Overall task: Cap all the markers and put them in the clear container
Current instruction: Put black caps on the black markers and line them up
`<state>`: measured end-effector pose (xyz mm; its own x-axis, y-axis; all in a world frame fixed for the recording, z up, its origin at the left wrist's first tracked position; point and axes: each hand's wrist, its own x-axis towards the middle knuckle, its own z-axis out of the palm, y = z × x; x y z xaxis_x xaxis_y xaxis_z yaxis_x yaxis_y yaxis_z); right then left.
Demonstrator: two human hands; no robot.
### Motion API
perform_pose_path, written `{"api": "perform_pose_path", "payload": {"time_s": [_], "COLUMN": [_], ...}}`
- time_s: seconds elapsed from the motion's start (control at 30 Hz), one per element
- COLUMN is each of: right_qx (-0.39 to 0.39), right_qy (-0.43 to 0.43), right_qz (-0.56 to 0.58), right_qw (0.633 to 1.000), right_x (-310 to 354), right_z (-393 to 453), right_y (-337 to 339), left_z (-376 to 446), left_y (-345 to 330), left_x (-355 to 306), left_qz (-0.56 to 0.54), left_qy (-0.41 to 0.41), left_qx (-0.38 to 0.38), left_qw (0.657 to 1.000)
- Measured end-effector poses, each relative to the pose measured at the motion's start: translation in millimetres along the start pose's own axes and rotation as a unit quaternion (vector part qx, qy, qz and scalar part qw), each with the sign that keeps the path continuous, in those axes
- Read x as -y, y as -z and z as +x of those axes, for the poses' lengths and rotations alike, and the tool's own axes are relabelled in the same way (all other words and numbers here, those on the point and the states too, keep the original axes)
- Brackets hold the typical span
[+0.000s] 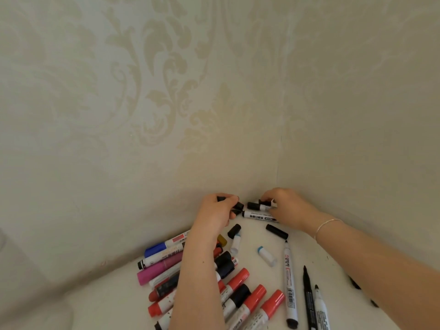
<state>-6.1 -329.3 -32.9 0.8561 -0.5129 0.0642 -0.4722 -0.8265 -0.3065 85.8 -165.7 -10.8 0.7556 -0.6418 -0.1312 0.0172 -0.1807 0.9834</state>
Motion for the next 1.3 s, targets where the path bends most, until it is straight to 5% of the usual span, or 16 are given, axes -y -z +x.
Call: {"api": "perform_pose_path", "payload": {"time_s": [0.17, 0.4, 0.7, 0.97, 1.17, 1.3], "right_qx": [-0.021, 0.304, 0.473, 0.437, 0.333, 0.223], "right_qy": [-0.028, -0.116, -0.208, -0.221, -0.140, -0.154], "right_qz": [-0.013, -0.097, -0.079, 0.030, -0.169, -0.178], "right_qw": [0.999, 0.941, 0.852, 0.871, 0.917, 0.946], "right_x": [10, 46, 48, 50, 54, 35], "right_z": [-3, -41, -94, -97, -100, -89], "right_y": [25, 61, 52, 38, 41, 33], "left_z": [0, -7, -9, -7, -8, -7], "left_y": [-5, -12, -15, -19, -22, -27], "left_x": [-2, -11, -13, -9, -1, 8], "left_qz": [0.057, 0.159, 0.221, 0.216, 0.260, 0.345], "left_qy": [-0.031, -0.058, -0.067, -0.052, -0.035, -0.038], "left_qx": [-0.014, 0.028, 0.048, 0.066, 0.111, 0.136], "left_qw": [0.998, 0.985, 0.972, 0.973, 0.958, 0.928]}}
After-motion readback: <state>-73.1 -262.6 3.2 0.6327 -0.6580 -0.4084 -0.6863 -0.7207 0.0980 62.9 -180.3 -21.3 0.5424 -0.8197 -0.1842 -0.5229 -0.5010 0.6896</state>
